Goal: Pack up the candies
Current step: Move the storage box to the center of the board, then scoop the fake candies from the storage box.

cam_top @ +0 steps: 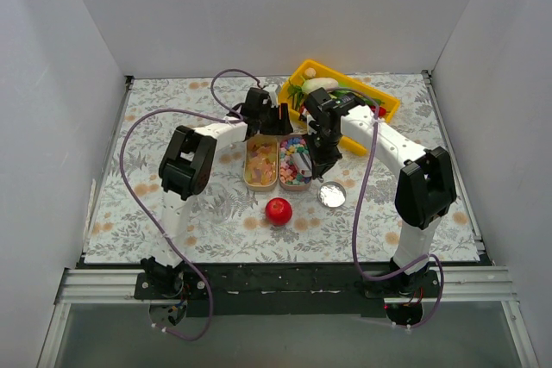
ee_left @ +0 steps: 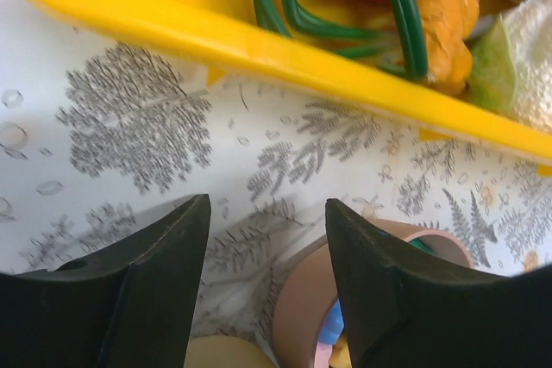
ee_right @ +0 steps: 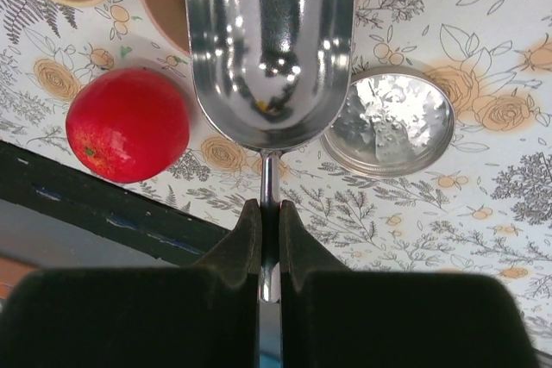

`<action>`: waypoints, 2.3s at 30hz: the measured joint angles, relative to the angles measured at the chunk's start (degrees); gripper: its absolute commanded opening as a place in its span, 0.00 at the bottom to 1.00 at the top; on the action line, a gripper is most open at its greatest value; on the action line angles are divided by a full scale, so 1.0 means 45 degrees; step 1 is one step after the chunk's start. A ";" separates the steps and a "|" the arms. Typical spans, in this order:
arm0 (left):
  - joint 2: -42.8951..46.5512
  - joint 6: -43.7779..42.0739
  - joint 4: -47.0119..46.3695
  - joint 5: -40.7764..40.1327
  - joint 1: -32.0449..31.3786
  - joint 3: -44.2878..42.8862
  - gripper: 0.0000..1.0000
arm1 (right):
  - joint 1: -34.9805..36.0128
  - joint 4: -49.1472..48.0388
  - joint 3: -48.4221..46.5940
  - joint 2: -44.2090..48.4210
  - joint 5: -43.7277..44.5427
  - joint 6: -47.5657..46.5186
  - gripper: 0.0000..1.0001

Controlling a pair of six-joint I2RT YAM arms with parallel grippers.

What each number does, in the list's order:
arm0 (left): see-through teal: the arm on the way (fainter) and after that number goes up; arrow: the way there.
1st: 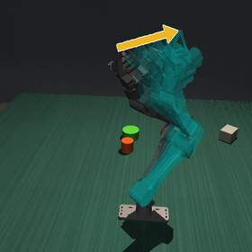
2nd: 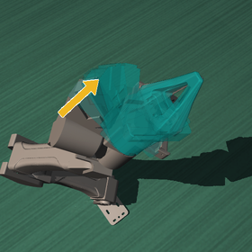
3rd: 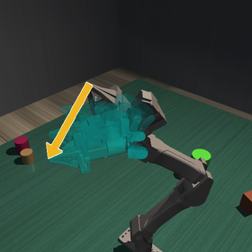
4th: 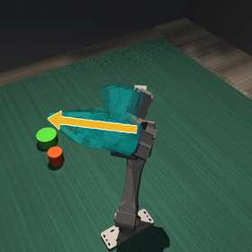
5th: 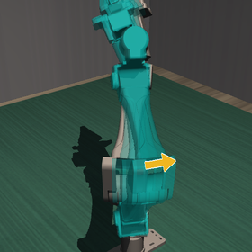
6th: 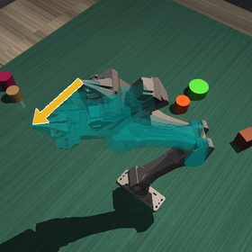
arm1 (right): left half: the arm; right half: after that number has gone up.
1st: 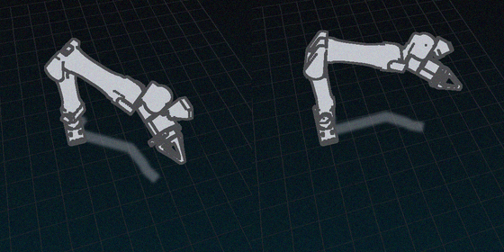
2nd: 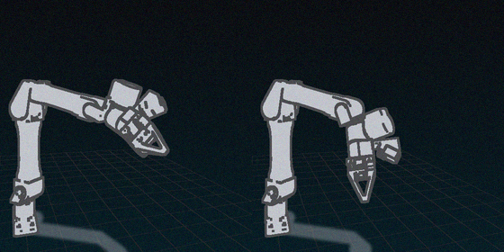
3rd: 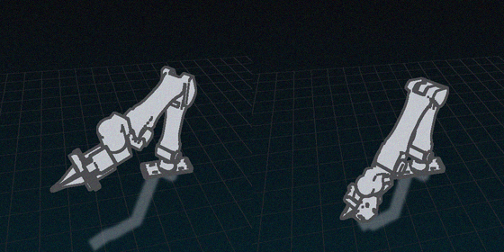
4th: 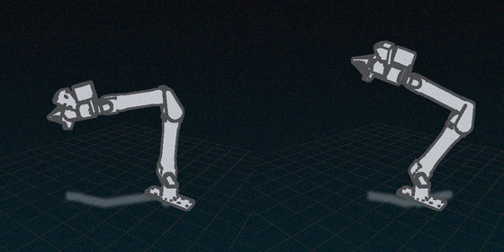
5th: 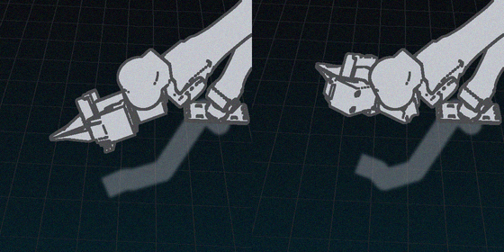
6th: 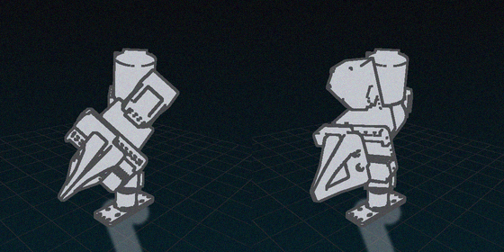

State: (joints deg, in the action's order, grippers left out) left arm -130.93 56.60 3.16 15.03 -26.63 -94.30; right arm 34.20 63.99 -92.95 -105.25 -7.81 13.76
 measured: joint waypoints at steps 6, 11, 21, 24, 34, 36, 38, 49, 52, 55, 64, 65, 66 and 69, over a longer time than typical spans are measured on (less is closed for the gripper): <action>0.0690 0.0092 0.0699 0.0000 -0.0272 0.0690 0.62 | 0.0000 0.0889 -0.0714 0.0000 -0.0136 0.0646 0.01; 0.0913 0.0194 0.1175 0.0146 -0.0287 0.0806 0.72 | 0.0053 0.1564 -0.0850 0.0287 -0.0869 0.0763 0.01; 0.1307 0.0233 0.1180 0.0073 -0.0291 0.1277 0.84 | 0.0131 0.2176 0.0952 0.1219 -0.2302 0.0758 0.01; 0.1307 0.0233 0.1166 0.0068 -0.0291 0.1277 0.84 | 0.0131 0.2225 0.1039 0.1209 -0.2676 0.0763 0.01; 0.1253 0.0243 0.1394 0.0102 -0.0291 0.1073 0.74 | -0.0291 0.2215 0.0597 -0.0175 -0.3813 0.0855 0.01; 0.1239 0.0257 0.1409 0.0097 -0.0287 0.1064 0.72 | -0.0539 0.2191 0.0602 -0.0350 -0.3963 0.0874 0.01; 0.1239 0.0262 0.1413 0.0092 -0.0287 0.1064 0.70 | -0.0753 0.2176 0.0607 -0.0389 -0.4090 0.0874 0.01; 0.1234 0.0136 0.1345 0.0049 -0.0277 0.1117 0.71 | -0.1219 0.2166 0.0282 -0.1273 -0.4235 0.0850 0.01; 0.1234 0.0087 0.1345 0.0049 -0.0277 0.1117 0.71 | -0.1243 0.2137 -0.0049 -0.1724 -0.4279 0.0850 0.01; 0.1224 0.0049 0.1341 0.0053 -0.0277 0.1112 0.71 | -0.1243 0.2157 -0.0359 -0.2025 -0.4313 0.0874 0.01; 0.1205 -0.0073 0.1282 0.0112 -0.0277 0.1112 0.71 | -0.1253 0.2467 -0.1511 -0.2914 -0.4027 0.1049 0.01; 0.1190 -0.0107 0.1268 0.0131 -0.0277 0.1112 0.70 | -0.1253 0.2487 -0.1681 -0.3075 -0.3978 0.1088 0.01; 0.1185 -0.0151 0.1248 0.0151 -0.0277 0.1112 0.70 | -0.1253 0.2487 -0.1802 -0.3206 -0.3939 0.1107 0.01; 0.1161 -0.0277 0.1175 0.0199 -0.0277 0.1112 0.69 | -0.1277 0.2628 -0.2152 -0.3585 -0.3876 0.1200 0.01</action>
State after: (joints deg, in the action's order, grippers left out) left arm -125.71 55.35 8.45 15.92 -27.88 -89.30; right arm 28.45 75.81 -102.63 -121.38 -25.26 19.16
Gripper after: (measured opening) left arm 0.703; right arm 0.077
